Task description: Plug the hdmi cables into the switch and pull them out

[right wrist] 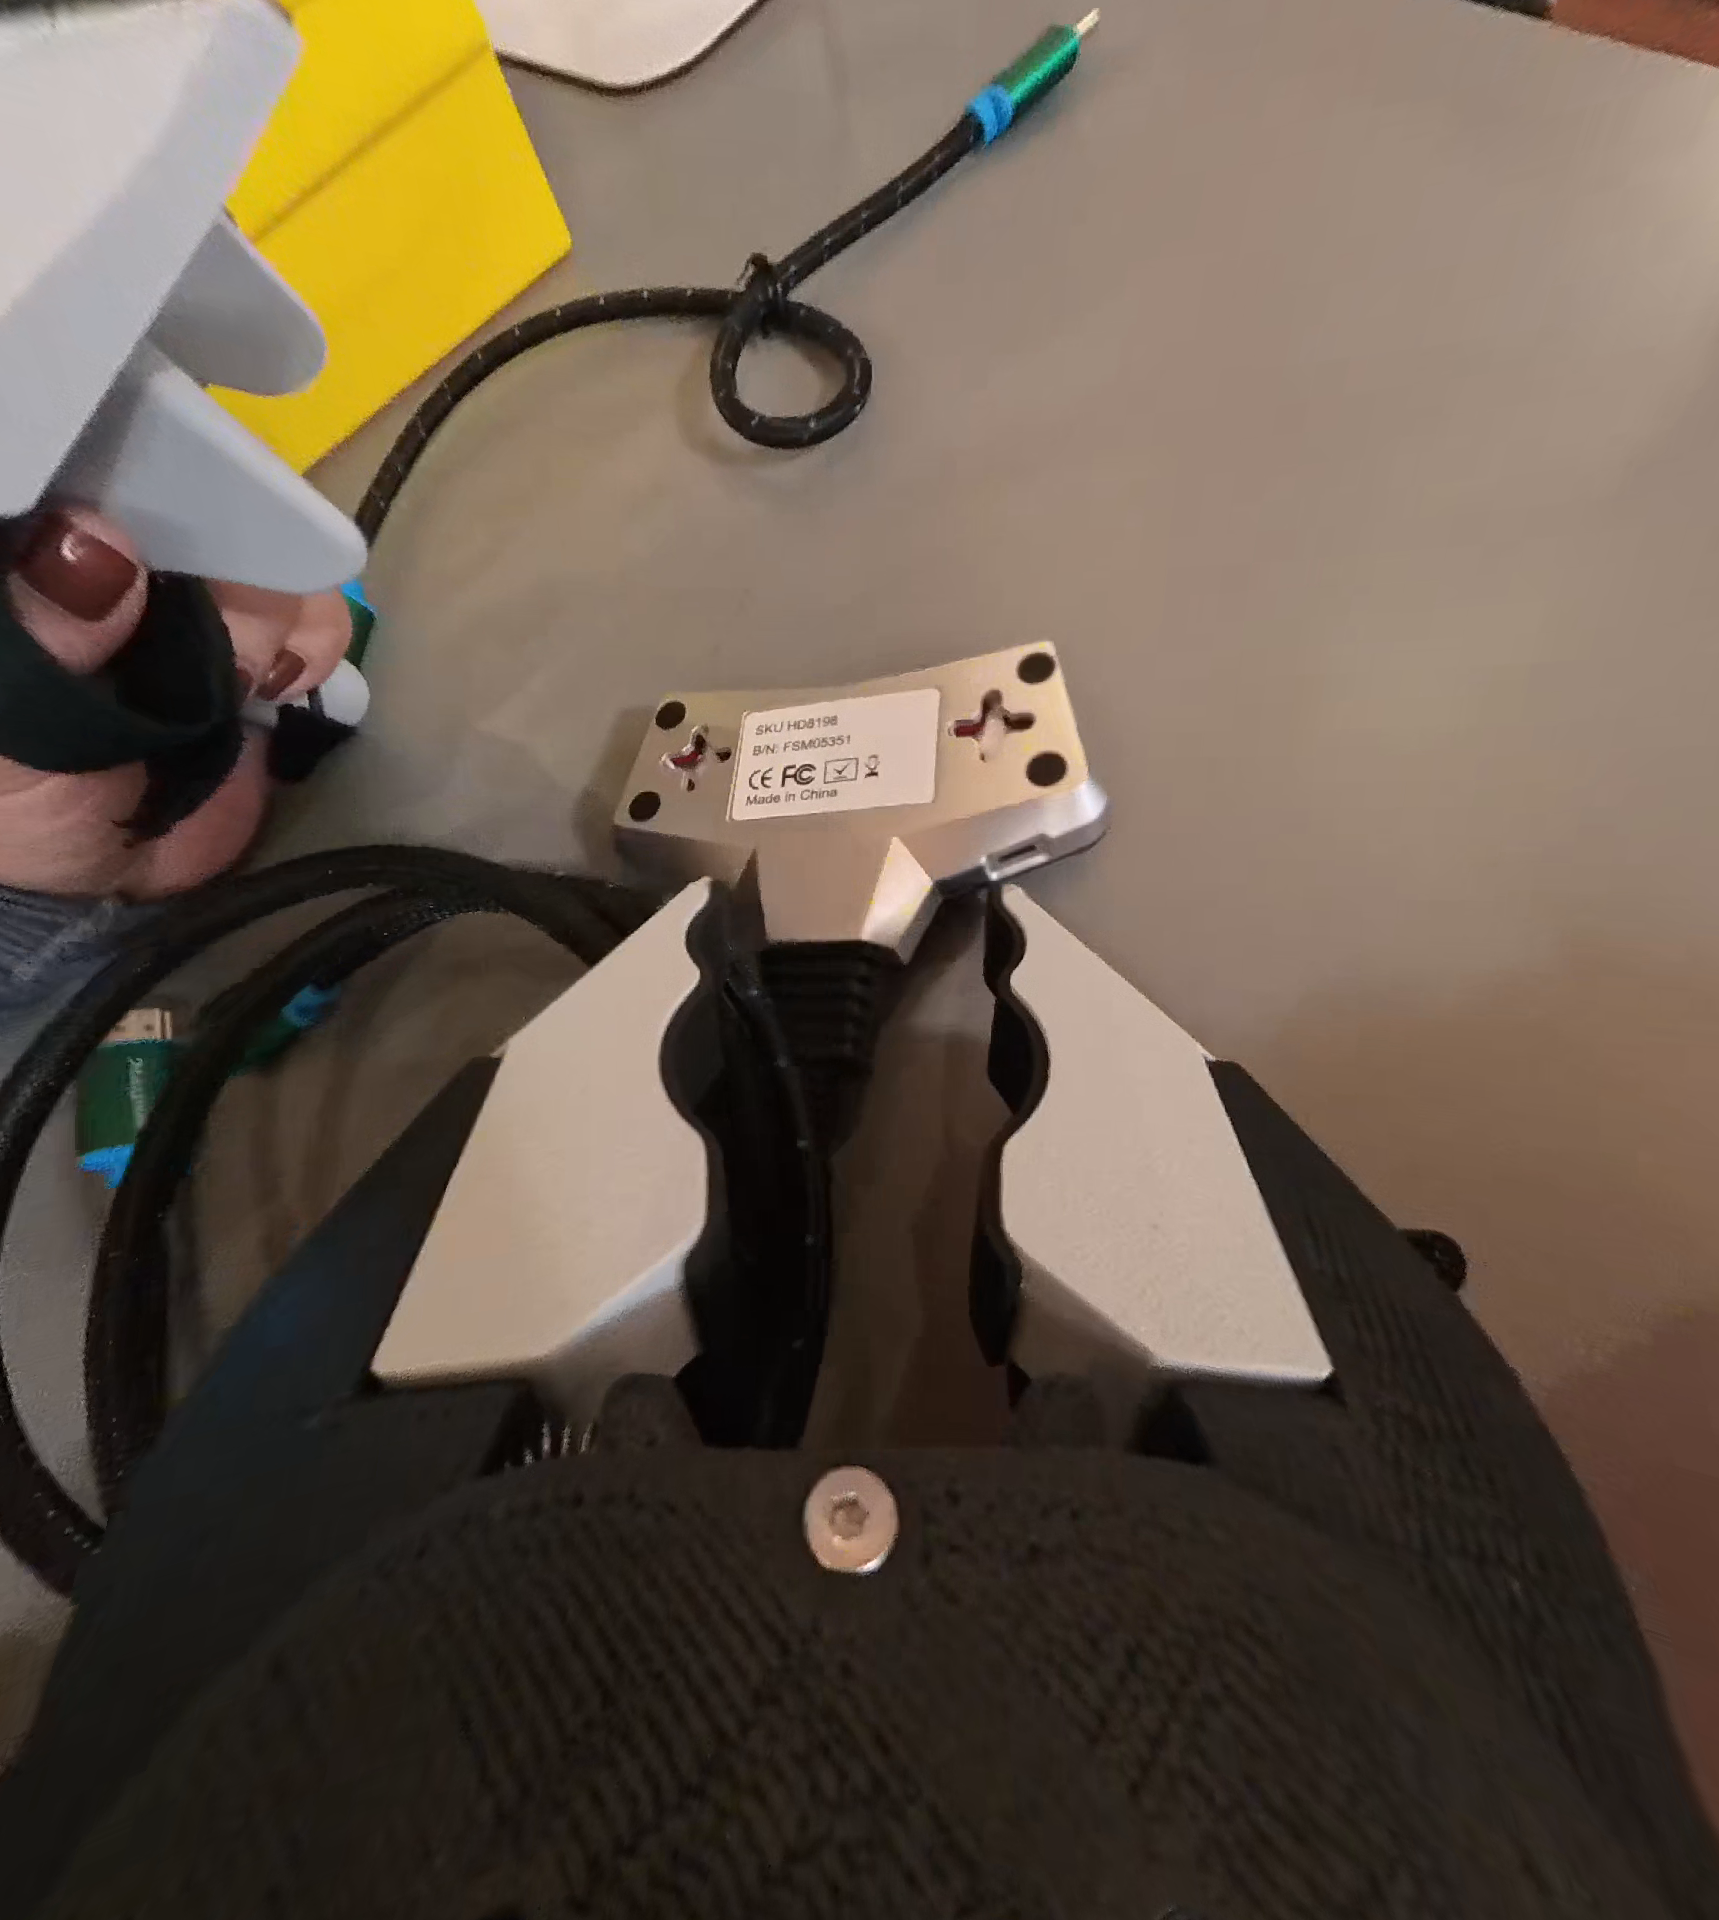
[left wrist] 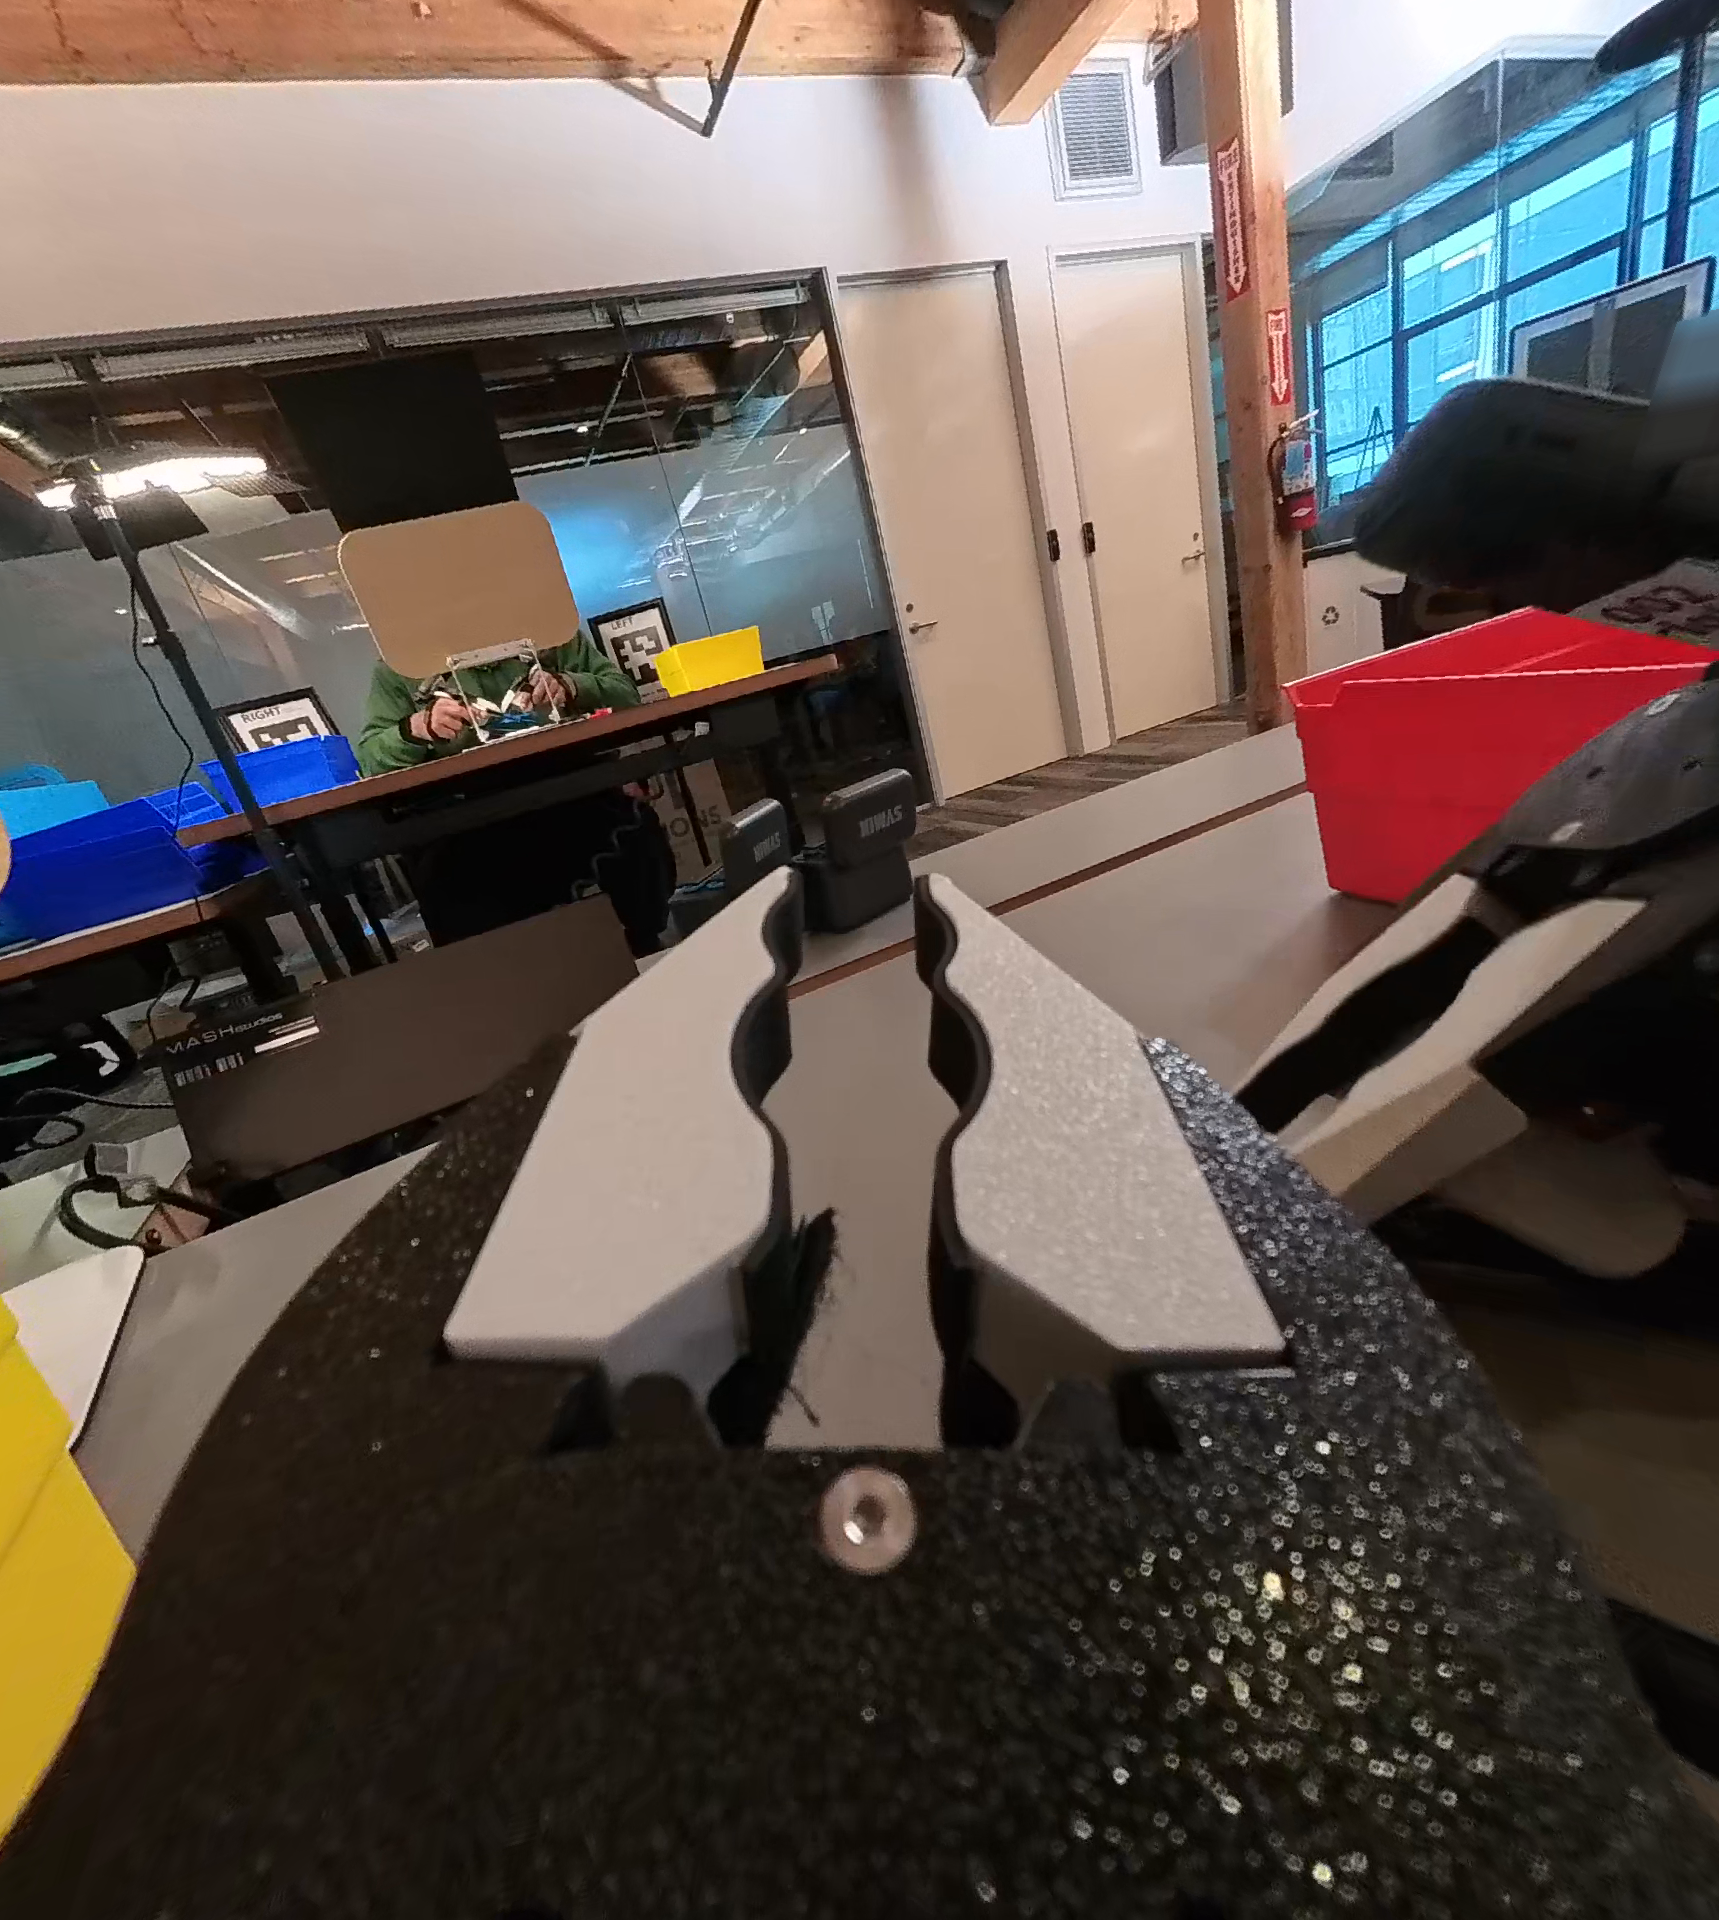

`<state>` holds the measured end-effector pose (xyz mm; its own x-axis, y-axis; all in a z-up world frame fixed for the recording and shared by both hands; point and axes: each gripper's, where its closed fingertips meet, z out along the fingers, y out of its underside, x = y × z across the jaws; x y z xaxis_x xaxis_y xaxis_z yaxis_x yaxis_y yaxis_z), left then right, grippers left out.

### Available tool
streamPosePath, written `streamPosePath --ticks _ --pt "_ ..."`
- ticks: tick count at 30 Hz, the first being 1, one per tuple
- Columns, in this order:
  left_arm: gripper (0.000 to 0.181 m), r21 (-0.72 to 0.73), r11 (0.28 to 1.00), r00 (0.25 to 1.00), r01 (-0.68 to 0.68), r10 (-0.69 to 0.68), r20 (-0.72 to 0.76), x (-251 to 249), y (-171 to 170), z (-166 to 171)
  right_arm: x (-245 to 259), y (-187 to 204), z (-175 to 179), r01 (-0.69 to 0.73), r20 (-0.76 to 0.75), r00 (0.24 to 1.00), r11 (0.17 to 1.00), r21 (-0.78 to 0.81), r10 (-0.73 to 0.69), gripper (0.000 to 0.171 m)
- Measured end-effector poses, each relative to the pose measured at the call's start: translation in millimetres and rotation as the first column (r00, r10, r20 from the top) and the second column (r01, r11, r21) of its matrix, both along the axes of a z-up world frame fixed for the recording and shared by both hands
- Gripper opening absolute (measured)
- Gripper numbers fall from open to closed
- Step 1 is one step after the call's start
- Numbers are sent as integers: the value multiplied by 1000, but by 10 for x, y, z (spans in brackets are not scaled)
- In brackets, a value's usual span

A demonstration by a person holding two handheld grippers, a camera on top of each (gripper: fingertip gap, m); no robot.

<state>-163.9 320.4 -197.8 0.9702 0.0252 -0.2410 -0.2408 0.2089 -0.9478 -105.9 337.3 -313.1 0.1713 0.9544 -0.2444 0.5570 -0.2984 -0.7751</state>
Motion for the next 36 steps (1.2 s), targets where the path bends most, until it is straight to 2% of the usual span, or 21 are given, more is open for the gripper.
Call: streamPosePath --ticks 5,7,9,14,17,19,22,24,26,28,29,31,34,36 --pt "19 2 1000 1000 0 0 5 -6 -4 3 -36 -114 -40 -44 51 998 996 82 40 49" --pt "19 3 1000 1000 -2 2 8 -13 -5 5 -46 -162 -52 -48 42 998 996 79 45 40" --pt "19 5 1000 1000 -3 3 16 -26 -9 10 -53 -177 -52 -42 20 999 994 99 40 39" --pt "25 13 1000 999 -4 3 54 -68 -19 28 -60 -178 62 -53 -14 998 952 301 60 38" --pt "45 30 999 995 12 -14 98 -86 -36 61 -80 -125 314 18 -142 989 896 444 50 38" --pt "59 54 997 987 57 -64 144 -68 -58 101 -58 -62 543 115 -268 963 859 499 27 38" --pt "76 92 977 947 191 -208 246 30 -86 145 7 -97 843 199 -445 892 808 555 86 38" --pt "80 108 950 894 294 -313 319 106 -96 151 44 -171 974 232 -517 845 774 589 140 38" --pt "76 113 914 827 391 -402 392 176 -94 130 83 -213 1073 292 -547 822 704 647 162 38" --pt "48 139 842 743 521 -528 410 314 -156 149 101 -281 1148 322 -542 816 621 715 200 38" --pt "42 158 805 704 572 -580 409 375 -198 164 100 -323 1168 324 -534 816 591 739 220 38" --pt "44 169 788 686 592 -603 407 404 -217 171 87 -387 1185 322 -530 811 568 757 246 38" --pt "40 136 769 689 625 -625 367 514 -227 131 84 -410 1189 316 -537 803 580 750 258 38" --pt "30 107 754 693 648 -643 327 607 -247 100 87 -409 1189 313 -542 799 591 743 259 38"
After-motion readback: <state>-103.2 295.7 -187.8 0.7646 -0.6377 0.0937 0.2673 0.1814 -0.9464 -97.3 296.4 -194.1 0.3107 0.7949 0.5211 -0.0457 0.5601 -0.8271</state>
